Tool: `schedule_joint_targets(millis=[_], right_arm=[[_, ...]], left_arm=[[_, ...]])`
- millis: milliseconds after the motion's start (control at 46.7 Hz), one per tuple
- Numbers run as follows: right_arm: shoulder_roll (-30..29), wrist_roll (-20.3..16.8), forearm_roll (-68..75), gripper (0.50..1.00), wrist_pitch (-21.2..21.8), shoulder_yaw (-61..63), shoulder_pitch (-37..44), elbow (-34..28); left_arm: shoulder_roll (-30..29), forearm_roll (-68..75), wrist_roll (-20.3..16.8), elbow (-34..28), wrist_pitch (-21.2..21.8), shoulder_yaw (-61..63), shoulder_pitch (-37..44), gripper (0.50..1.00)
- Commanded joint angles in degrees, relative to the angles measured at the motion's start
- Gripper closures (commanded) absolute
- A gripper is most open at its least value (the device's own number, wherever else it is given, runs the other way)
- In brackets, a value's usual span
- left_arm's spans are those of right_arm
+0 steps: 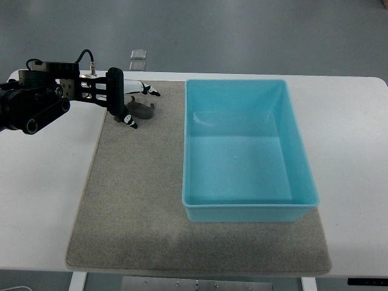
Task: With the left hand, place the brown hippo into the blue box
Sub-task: 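Lower the left hand onto the brown hippo and close fingers around it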
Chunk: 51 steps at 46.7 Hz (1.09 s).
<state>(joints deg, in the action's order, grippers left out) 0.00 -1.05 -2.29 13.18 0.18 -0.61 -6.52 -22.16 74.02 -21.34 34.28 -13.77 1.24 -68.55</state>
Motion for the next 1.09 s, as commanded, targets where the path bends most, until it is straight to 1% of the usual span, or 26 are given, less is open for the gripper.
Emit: schedule_joint_targets(millis=[0, 150, 278, 321, 385, 428, 492, 535, 599, 642, 685, 749, 770, 856, 899, 920, 942, 1070], right_arm=[[0.0, 0.0, 0.0, 0.564, 0.0, 0.0, 0.0, 0.0], [0.0, 0.0, 0.0, 0.564, 0.0, 0.0, 0.0, -0.1], [0.0, 0.0, 0.0, 0.564, 0.0, 0.0, 0.0, 0.0], [0.0, 0.0, 0.0, 0.564, 0.0, 0.0, 0.0, -0.1], [0.0, 0.0, 0.0, 0.564, 0.0, 0.0, 0.0, 0.0], [0.0, 0.0, 0.0, 0.564, 0.0, 0.0, 0.0, 0.0], [0.0, 0.0, 0.0, 0.564, 0.0, 0.0, 0.0, 0.0], [0.0, 0.0, 0.0, 0.564, 0.0, 0.0, 0.0, 0.0], [0.0, 0.0, 0.0, 0.564, 0.0, 0.0, 0.0, 0.0], [0.0, 0.0, 0.0, 0.564, 0.0, 0.0, 0.0, 0.0], [0.0, 0.0, 0.0, 0.564, 0.0, 0.0, 0.0, 0.0], [0.0, 0.0, 0.0, 0.564, 0.0, 0.0, 0.0, 0.0], [0.0, 0.0, 0.0, 0.564, 0.0, 0.0, 0.0, 0.0], [0.0, 0.0, 0.0, 0.564, 0.0, 0.0, 0.0, 0.0], [0.0, 0.0, 0.0, 0.564, 0.0, 0.0, 0.0, 0.0], [0.0, 0.0, 0.0, 0.564, 0.0, 0.0, 0.0, 0.0], [0.0, 0.0, 0.0, 0.564, 0.0, 0.0, 0.0, 0.0], [0.0, 0.0, 0.0, 0.564, 0.0, 0.0, 0.0, 0.0]], left_arm=[[0.0, 0.1, -0.1, -0.2, 0.6, 0.1, 0.1, 0.559], [0.0, 0.8, -0.1, -0.3, 1.6, 0.3, 0.1, 0.559], [-0.2, 1.1, -0.2, -0.2, 1.5, 0.4, -0.1, 0.572], [-0.5, 1.4, -0.3, -0.2, 1.4, 0.7, -0.1, 0.598], [-0.8, 1.6, -0.2, -0.2, 1.4, 1.2, -0.2, 0.611], [-0.8, 1.7, -0.2, -0.2, 1.4, 1.2, -0.3, 0.636], [-0.8, 1.6, -0.2, -0.2, 1.3, 1.2, -0.4, 0.649], [-0.8, 1.7, -0.2, -0.2, 1.2, 1.2, -0.4, 0.677], [-0.7, 1.7, -0.2, -0.2, 1.0, 1.3, -0.4, 0.684], [-0.8, 1.7, -0.3, -0.2, 0.9, 1.3, -0.4, 0.716], [-0.7, 1.7, -0.2, -0.2, 0.9, 1.2, -0.4, 0.724], [-0.8, 1.7, -0.2, -0.2, 0.7, 1.3, -0.4, 0.799], [-0.8, 1.7, -0.2, -0.2, 0.7, 1.3, -0.4, 0.808], [-0.8, 1.7, -0.2, -0.1, 0.5, 1.4, -0.4, 0.894], [-0.7, 1.7, -0.2, -0.1, 0.5, 1.6, -0.4, 0.943], [-0.8, 1.7, -0.2, -0.1, 0.5, 1.7, -0.4, 0.981], [-0.7, 1.7, -0.2, -0.1, 0.5, 1.8, -0.4, 1.000], [-0.7, 1.8, -0.1, -0.2, 0.5, 2.1, -0.5, 1.000]])
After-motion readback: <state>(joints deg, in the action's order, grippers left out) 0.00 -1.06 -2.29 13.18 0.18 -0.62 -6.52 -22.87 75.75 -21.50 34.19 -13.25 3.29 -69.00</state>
